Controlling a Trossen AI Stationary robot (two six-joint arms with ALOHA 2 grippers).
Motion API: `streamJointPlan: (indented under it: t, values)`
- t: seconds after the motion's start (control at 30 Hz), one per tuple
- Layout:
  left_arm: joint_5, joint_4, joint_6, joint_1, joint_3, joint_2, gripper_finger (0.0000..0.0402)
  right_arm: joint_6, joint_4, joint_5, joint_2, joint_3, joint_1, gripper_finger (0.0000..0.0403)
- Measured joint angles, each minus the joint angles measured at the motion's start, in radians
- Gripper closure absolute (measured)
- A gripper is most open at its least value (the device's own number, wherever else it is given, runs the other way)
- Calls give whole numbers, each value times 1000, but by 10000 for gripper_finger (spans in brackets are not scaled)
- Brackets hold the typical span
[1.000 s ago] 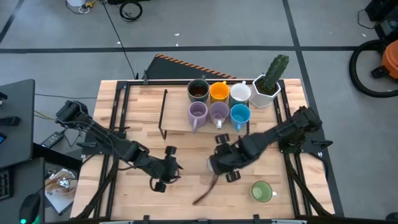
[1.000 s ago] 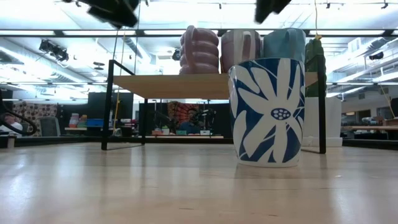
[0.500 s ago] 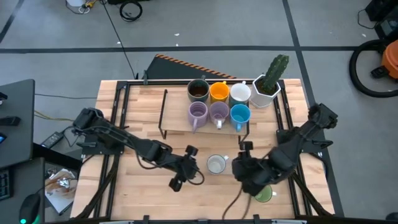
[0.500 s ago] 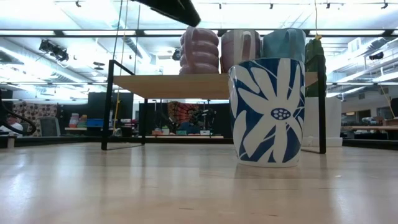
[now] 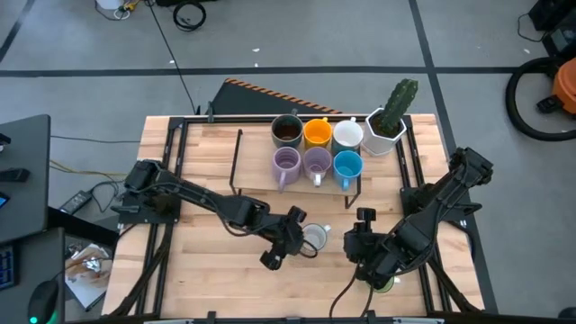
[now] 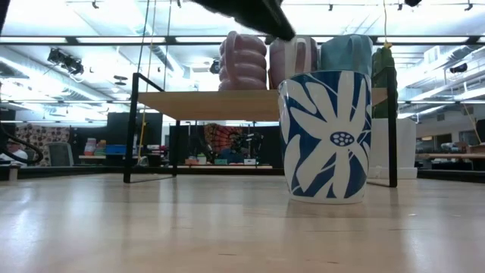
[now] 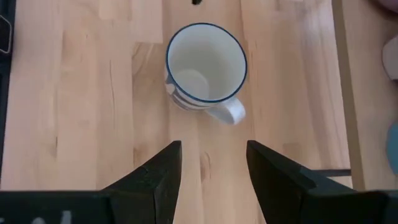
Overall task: Place coffee mugs
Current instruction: Put the blue patterned mug on the shelf
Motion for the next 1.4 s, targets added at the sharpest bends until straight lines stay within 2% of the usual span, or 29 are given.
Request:
streamJointPlan:
  t: [0.27,0.53,0.83,1.4]
  values:
    - [3,-181,27,12,174,123,240,24,-22,7,-15,-8,16,216]
    - [4,-262,102,13,288,224,240,59,-40,59,-30,-8,52,216]
    - [1,-298,131,24,292,248,247,80,-34,69,-30,-12,58,216]
    - [-4,-356,202,22,291,291,337,79,7,78,-30,-28,62,216]
